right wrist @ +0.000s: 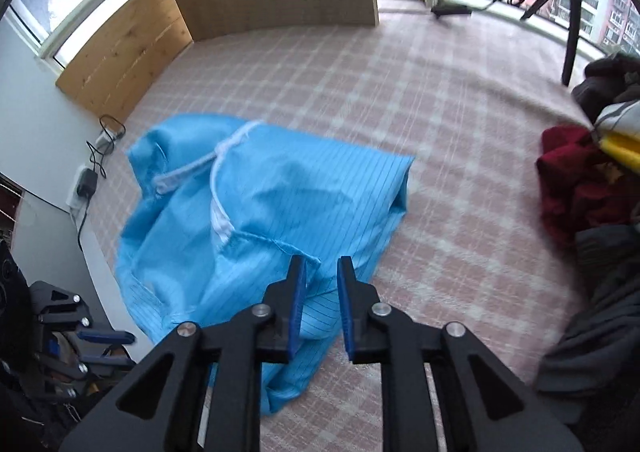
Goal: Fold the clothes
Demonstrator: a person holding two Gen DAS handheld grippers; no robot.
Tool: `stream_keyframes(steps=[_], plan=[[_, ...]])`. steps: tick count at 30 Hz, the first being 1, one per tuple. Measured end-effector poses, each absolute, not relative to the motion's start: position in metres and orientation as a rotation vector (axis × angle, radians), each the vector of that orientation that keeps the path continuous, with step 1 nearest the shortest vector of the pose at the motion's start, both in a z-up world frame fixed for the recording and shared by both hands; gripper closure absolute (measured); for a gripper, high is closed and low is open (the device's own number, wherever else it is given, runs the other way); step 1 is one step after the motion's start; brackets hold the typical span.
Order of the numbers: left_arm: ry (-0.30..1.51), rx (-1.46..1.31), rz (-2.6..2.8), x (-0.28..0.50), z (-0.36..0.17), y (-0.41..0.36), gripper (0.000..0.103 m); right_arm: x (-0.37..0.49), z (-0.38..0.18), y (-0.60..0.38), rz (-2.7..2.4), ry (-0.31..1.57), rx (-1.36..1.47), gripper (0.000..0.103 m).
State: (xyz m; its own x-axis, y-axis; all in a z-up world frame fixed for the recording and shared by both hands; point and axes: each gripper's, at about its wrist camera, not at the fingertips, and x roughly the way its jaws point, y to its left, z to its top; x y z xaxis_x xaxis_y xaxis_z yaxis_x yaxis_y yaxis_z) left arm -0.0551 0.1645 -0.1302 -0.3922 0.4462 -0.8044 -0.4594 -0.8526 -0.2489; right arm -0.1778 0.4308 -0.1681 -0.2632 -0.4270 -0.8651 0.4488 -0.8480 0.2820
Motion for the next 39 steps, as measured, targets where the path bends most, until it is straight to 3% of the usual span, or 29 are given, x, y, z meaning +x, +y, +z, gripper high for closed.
stream_keyframes(steps=[7,12,17,19,25,27,28,29,34,39], plan=[[0.0,-1.345,2.347,-0.066,-0.123,0.103,0.084,-0.134,-0.141,0.368,-1.955,0.003,1.305,0.081],[0.053,-1.356,2.381,-0.092,-0.127,0.067,0.082,-0.117,-0.171,0.291,-1.893,0.147,1.294,0.081],[0.131,-1.317,2.313,-0.124,-0.133,0.067,0.078,-0.119,-0.221,0.259,-1.874,0.329,1.481,0.081],[0.075,-1.327,2.307,-0.144,-0.135,0.058,0.07,-0.11,-0.237,0.262,-1.829,0.363,1.556,0.081],[-0.214,-1.445,2.15,-0.216,-0.165,0.048,0.068,-0.107,-0.22,0.267,-1.9,0.288,1.578,0.081],[-0.29,-1.517,2.079,-0.234,-0.182,0.05,0.074,-0.109,-0.212,0.268,-1.922,0.254,1.56,0.075],[-0.32,-1.543,2.041,-0.239,-0.19,0.052,0.095,-0.11,-0.211,0.268,-1.934,0.263,1.56,0.064],[-0.339,-1.556,2.004,-0.241,-0.196,0.053,0.099,-0.111,-0.214,0.269,-1.935,0.277,1.579,0.061],[-0.16,-1.628,1.964,-0.217,-0.212,0.055,0.097,-0.105,-0.227,0.288,-1.879,0.26,1.669,0.061],[0.026,-1.476,2.108,-0.206,-0.163,0.046,0.098,-0.125,-0.169,0.341,-2.031,-0.053,1.49,0.064]])
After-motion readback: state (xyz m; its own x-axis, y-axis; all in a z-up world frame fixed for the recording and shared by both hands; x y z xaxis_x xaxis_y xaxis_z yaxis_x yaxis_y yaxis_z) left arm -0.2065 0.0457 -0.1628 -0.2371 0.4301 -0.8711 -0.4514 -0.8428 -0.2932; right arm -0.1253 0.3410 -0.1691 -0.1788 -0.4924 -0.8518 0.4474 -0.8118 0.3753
